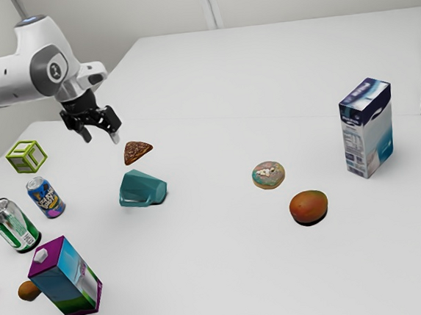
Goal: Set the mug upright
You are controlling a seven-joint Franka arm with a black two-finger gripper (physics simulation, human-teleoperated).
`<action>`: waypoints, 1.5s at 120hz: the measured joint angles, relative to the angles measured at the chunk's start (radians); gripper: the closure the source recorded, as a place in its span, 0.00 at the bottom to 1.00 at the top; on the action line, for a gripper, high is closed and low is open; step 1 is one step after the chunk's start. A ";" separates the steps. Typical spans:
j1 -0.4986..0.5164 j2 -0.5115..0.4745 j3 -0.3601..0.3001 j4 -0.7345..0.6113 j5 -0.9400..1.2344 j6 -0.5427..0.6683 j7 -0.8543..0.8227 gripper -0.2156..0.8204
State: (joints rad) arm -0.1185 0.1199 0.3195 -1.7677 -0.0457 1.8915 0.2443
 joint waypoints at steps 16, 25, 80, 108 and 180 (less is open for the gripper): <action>0.015 0.004 -0.001 -0.004 -0.013 0.002 0.007 0.21; 0.067 0.045 -0.004 0.002 -0.065 0.005 0.025 0.21; 0.181 0.278 0.015 0.077 -0.518 -0.083 0.209 0.21; 0.206 0.376 0.018 0.144 -0.652 -0.152 0.261 0.21; 0.220 0.445 0.018 0.148 -0.784 -0.222 0.287 0.55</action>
State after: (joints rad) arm 0.1012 0.5646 0.3374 -1.6194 -0.8297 1.6695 0.5316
